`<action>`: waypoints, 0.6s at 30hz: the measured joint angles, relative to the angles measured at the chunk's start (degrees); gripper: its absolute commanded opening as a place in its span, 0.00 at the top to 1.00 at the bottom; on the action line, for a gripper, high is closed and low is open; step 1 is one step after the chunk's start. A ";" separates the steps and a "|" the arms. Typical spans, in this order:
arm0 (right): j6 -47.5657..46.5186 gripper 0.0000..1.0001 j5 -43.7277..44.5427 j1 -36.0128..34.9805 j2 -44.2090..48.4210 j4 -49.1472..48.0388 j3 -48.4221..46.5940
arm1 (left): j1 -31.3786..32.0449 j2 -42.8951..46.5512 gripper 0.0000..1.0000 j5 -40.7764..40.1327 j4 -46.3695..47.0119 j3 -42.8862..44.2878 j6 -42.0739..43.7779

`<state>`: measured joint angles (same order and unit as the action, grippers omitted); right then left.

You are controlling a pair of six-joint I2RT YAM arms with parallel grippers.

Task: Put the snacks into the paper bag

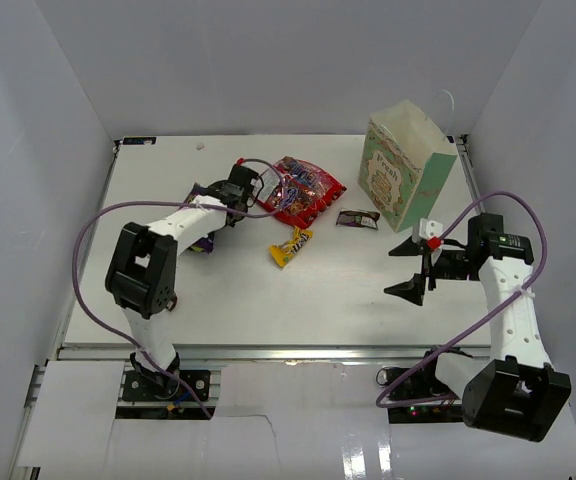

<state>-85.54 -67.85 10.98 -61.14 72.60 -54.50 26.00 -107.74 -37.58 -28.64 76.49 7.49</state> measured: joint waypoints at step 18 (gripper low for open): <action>25.09 0.02 7.48 -29.68 -1.01 -33.00 -0.85 | 1.42 26.47 1.00 37.38 -1.25 -3.32 -9.09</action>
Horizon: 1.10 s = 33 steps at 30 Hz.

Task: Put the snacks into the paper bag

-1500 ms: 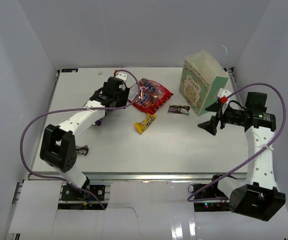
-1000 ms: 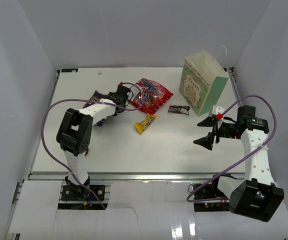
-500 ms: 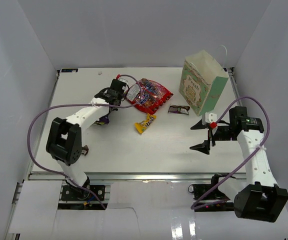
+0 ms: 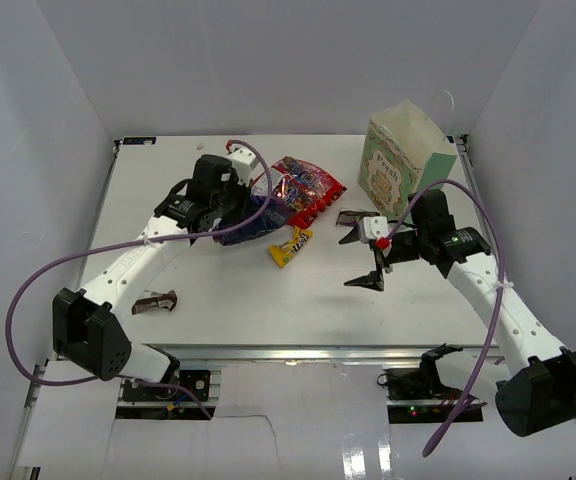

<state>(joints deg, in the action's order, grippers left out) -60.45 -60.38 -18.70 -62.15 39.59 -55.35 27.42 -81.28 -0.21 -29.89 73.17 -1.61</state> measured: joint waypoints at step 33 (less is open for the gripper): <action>11.54 0.03 20.41 -17.42 -18.43 -30.03 -16.39 | -0.39 12.55 1.00 29.05 2.64 -13.60 -5.75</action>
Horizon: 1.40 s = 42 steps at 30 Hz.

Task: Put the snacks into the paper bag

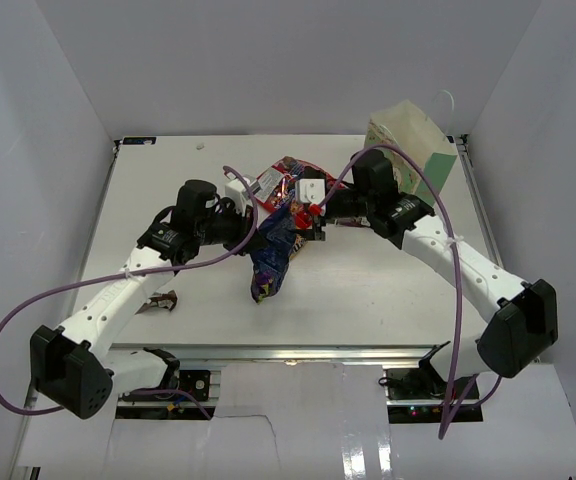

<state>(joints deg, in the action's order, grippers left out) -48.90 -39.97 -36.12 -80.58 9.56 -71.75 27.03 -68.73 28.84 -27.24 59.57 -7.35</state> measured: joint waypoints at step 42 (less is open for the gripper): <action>-19.12 0.92 -11.04 -2.16 -15.30 31.30 -16.28 | 0.50 4.39 0.87 6.23 0.76 -4.24 -0.68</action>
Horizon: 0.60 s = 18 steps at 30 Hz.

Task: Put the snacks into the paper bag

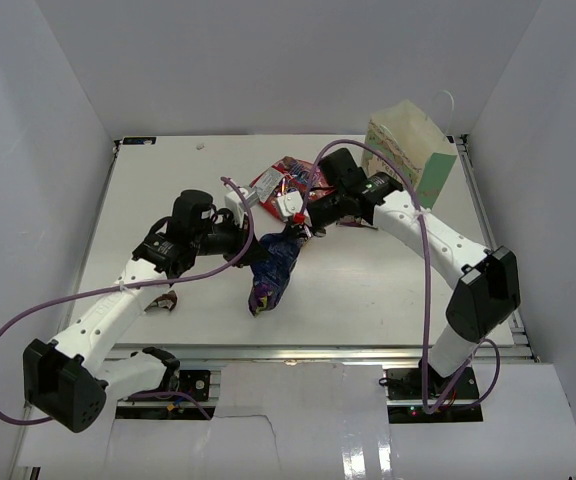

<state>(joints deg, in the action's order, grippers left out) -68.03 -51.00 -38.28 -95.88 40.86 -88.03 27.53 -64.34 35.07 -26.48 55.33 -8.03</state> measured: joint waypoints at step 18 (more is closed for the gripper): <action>19.34 0.92 16.87 0.00 13.09 -14.49 12.15 | -0.02 6.58 0.47 1.84 12.07 -9.03 -4.98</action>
<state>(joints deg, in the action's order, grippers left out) -48.69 -34.13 -38.28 -82.78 26.37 -75.88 27.51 -57.76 36.91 -14.41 46.30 -13.02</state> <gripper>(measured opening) 0.079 0.506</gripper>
